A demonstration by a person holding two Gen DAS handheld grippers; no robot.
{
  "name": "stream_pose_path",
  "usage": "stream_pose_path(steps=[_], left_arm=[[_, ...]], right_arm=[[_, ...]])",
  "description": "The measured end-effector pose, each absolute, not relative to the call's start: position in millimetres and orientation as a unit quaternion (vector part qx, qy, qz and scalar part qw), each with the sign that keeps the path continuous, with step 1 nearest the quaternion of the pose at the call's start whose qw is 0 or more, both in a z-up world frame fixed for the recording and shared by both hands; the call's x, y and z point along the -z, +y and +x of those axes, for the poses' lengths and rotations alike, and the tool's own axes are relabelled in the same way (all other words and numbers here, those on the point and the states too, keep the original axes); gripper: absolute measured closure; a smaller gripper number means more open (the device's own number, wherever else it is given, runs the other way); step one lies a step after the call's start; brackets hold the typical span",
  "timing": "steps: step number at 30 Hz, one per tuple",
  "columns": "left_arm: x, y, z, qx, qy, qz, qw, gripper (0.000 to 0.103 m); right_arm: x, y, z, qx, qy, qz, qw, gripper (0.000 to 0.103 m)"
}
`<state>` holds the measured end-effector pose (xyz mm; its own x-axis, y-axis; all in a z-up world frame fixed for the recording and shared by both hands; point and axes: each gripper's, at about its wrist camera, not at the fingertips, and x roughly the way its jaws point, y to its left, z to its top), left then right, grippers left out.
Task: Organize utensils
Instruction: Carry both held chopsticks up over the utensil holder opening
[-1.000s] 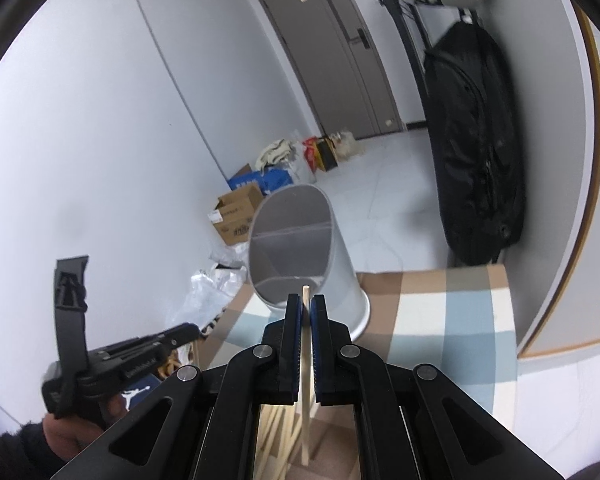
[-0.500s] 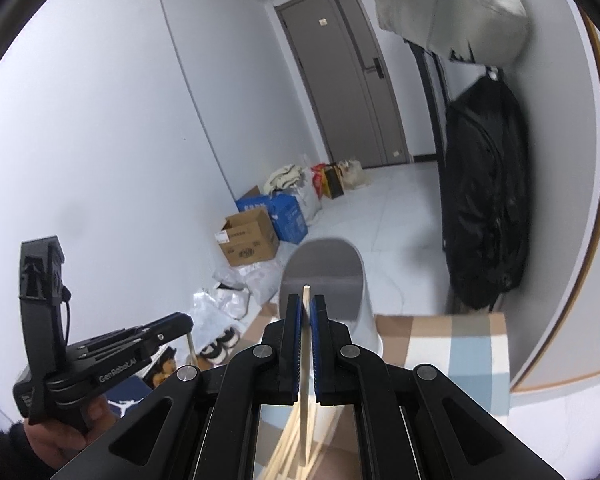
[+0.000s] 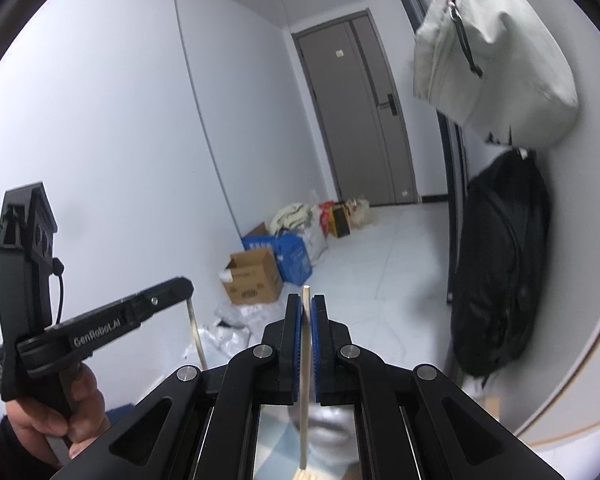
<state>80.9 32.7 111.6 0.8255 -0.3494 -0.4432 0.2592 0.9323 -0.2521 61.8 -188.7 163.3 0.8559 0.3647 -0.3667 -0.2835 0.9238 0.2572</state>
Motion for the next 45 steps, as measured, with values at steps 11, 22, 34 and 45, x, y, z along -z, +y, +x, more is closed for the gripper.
stream_pose_path(steps=[11,22,34,45], left_arm=[[-107,13,138,0.168,0.236,-0.102,0.952,0.103],[-77,4,168,0.169,0.245,-0.093,0.95,0.103],[-64,-7,173,0.182,0.241,-0.077,0.95,0.103],[-54,-4,162,0.24,0.282,-0.084,0.925,0.103]], right_arm=[[-177,-187,129,-0.162,0.187,0.08,0.966,0.099],[-141,-197,161,-0.156,0.201,0.092,0.963,0.099],[-118,-198,180,-0.16,0.224,0.094,0.957,0.099],[-95,-197,169,-0.194,0.251,0.114,0.941,0.097]])
